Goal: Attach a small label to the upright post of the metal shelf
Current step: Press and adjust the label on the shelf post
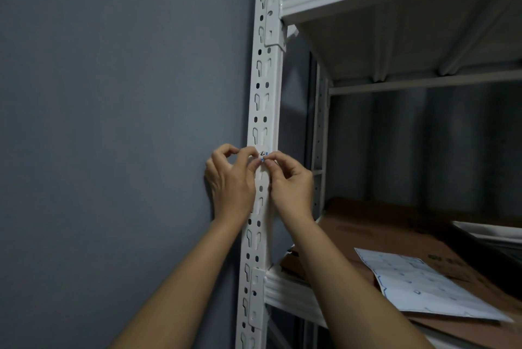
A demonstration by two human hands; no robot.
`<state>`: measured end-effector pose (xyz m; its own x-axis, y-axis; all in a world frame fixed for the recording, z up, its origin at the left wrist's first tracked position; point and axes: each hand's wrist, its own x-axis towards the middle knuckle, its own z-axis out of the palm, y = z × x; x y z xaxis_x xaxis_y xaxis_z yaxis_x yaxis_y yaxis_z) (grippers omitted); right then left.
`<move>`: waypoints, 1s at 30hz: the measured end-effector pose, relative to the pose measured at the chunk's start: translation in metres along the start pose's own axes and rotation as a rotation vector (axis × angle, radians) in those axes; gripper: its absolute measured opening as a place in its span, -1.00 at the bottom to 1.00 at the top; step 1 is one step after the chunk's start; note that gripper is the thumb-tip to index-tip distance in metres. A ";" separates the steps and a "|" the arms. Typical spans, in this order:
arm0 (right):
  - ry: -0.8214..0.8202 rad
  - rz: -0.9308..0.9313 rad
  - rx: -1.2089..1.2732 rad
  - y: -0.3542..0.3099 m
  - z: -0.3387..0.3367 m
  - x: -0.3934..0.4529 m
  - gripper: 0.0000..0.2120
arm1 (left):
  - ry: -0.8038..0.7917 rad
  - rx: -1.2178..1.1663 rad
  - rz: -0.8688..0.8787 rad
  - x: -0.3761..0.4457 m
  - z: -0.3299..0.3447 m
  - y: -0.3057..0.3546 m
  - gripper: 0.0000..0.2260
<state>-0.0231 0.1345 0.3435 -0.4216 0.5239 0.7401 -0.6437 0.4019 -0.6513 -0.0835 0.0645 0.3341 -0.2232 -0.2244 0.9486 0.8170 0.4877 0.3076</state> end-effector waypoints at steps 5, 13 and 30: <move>0.010 -0.004 0.002 0.002 0.002 -0.001 -0.70 | -0.044 -0.025 0.010 0.004 0.000 -0.004 -0.89; -0.009 -0.004 0.020 0.000 0.000 -0.001 -0.68 | -0.007 -0.003 -0.021 0.003 0.000 -0.004 -0.85; -0.007 -0.004 0.042 0.001 -0.001 -0.001 -0.80 | 0.020 -0.043 -0.004 0.002 0.001 -0.005 -0.87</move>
<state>-0.0229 0.1351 0.3424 -0.4234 0.5169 0.7440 -0.6715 0.3722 -0.6408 -0.0891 0.0628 0.3341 -0.2168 -0.2430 0.9455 0.8382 0.4502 0.3079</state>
